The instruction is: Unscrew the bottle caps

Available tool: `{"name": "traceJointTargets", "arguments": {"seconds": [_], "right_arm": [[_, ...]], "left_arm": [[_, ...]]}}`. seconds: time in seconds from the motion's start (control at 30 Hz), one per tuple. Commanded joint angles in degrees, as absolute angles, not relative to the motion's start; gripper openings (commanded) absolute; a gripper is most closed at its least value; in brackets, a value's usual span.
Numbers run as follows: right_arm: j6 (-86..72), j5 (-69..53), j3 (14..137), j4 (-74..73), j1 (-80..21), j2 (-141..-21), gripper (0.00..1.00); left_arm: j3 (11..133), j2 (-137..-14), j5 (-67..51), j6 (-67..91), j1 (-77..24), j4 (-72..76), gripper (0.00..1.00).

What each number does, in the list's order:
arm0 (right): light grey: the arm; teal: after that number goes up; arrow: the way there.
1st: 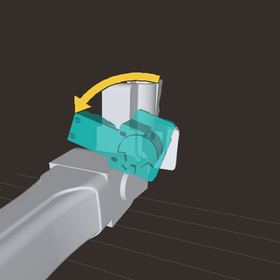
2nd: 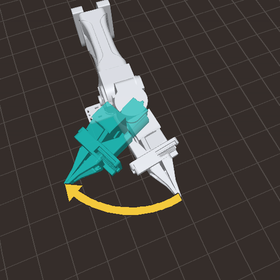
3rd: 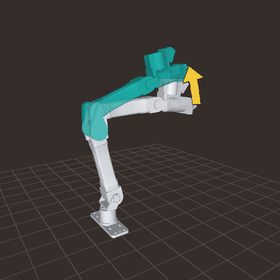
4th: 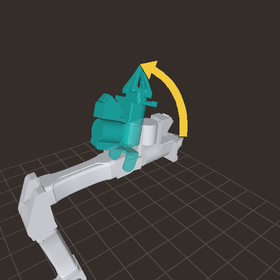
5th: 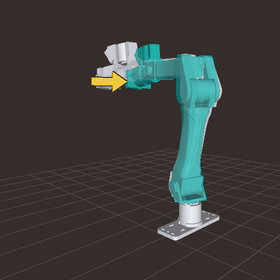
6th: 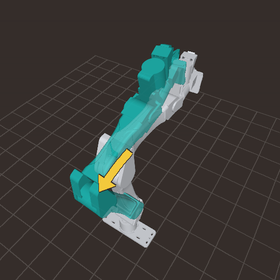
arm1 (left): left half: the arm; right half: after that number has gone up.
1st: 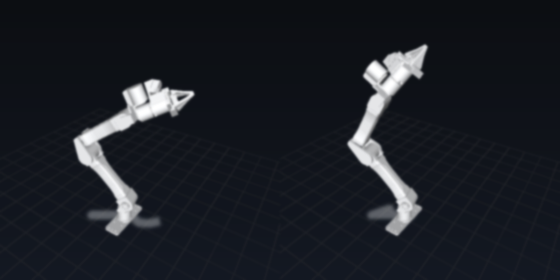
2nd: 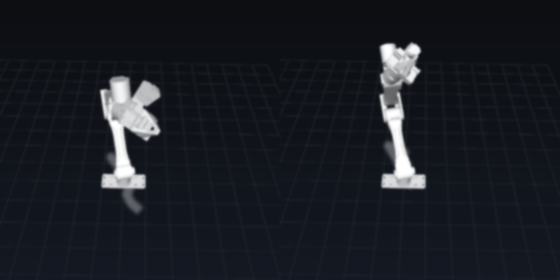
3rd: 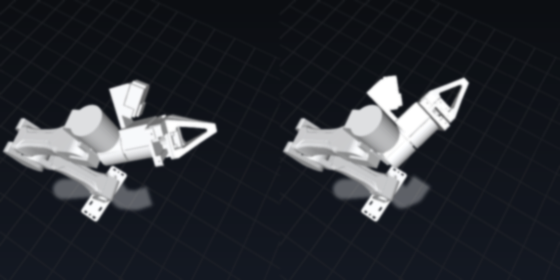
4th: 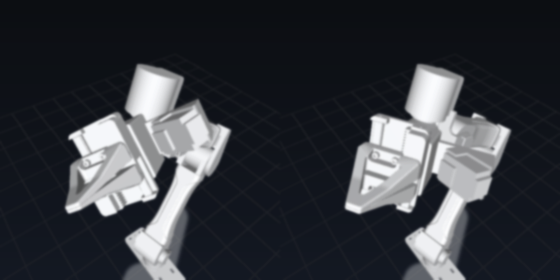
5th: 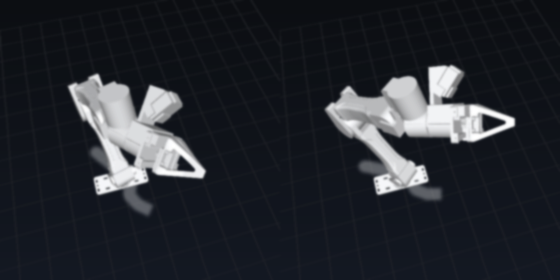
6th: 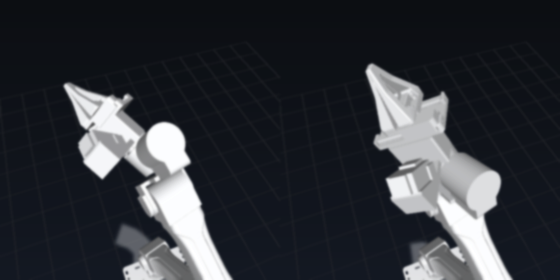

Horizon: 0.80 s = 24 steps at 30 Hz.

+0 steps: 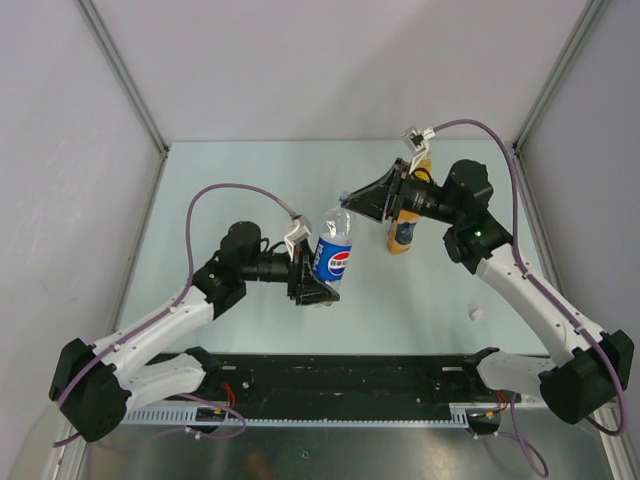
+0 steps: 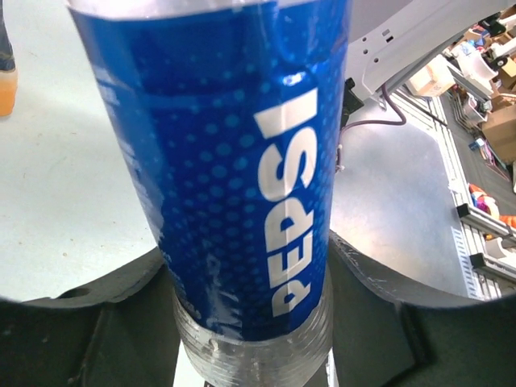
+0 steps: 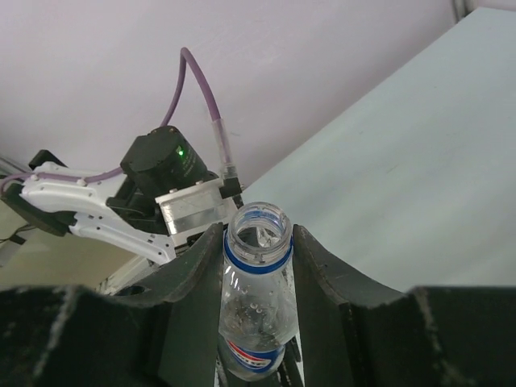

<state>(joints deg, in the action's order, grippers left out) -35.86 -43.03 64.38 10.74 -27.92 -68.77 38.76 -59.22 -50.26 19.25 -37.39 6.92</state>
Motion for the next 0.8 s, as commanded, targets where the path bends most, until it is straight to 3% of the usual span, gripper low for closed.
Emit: {"name": "traceJointTargets", "arguments": {"seconds": [0.0, 0.13, 0.23, 0.77], "right_arm": [[-28.45, -38.72, 66.58, 6.88, -27.91, -66.04, 0.00], [-26.98, -38.26, 66.58, 5.53, -27.95, -65.36, 0.00], [-25.43, -37.62, 66.60, 3.88, -27.94, -64.90, 0.00], [-15.55, -35.10, 66.58, -5.37, -28.02, -60.21, 0.00]], "left_arm": [[40.30, -57.55, -48.13, 19.77, -37.09, 9.10, 0.68], [40.54, -56.61, -46.92, 19.76, -37.01, 9.13, 0.89], [41.12, -55.92, -46.33, 19.81, -37.01, 9.14, 0.98], [40.02, -50.04, -33.07, 16.18, -37.09, 4.66, 0.99]]}}
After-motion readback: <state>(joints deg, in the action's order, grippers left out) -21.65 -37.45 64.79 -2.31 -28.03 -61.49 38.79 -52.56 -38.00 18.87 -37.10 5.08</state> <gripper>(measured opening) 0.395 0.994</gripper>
